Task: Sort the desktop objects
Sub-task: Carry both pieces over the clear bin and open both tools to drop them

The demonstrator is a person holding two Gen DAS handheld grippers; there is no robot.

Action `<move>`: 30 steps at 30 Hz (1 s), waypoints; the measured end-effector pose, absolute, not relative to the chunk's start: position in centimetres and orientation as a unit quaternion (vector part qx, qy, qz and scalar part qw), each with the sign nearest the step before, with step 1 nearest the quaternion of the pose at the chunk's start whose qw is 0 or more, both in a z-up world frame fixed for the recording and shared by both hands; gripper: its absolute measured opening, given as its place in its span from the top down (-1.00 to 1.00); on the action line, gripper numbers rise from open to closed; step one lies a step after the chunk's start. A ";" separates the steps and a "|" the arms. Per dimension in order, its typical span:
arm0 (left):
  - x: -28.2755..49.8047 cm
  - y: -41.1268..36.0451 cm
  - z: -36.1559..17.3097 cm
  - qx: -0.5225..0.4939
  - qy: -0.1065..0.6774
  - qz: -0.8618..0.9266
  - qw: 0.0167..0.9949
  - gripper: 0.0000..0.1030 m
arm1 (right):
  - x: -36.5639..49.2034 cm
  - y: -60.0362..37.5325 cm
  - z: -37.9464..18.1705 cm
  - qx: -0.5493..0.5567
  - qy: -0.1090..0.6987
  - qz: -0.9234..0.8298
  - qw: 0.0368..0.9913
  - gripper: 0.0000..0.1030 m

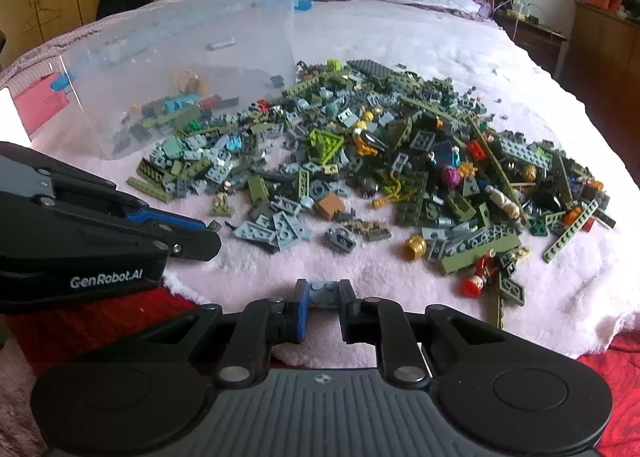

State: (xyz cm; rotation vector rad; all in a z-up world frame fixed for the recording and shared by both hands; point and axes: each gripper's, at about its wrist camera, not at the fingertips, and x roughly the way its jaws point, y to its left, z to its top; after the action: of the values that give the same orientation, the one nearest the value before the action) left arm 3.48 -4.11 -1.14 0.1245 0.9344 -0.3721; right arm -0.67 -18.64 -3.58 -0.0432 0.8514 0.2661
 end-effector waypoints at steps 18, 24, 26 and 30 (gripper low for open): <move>5.9 1.5 8.0 0.021 0.380 -0.086 0.921 0.83 | 3.6 -14.6 5.3 -0.031 0.324 0.213 0.921 0.68; 7.6 4.0 11.1 0.013 0.355 -0.050 0.933 0.83 | 6.4 -12.2 8.8 -0.037 0.293 0.247 0.923 0.68; 8.5 4.8 12.0 0.012 0.348 -0.042 0.937 0.83 | 7.7 -11.3 10.0 -0.043 0.283 0.257 0.923 0.68; 11.4 6.4 13.0 0.004 0.344 -0.030 0.939 0.83 | 11.1 -9.3 11.8 -0.046 0.276 0.272 0.921 0.69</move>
State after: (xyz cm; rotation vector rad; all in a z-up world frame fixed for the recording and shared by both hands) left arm 11.39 6.40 13.04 0.0076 0.7015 -0.0621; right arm 11.09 -9.34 11.82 -0.0938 0.5678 0.5579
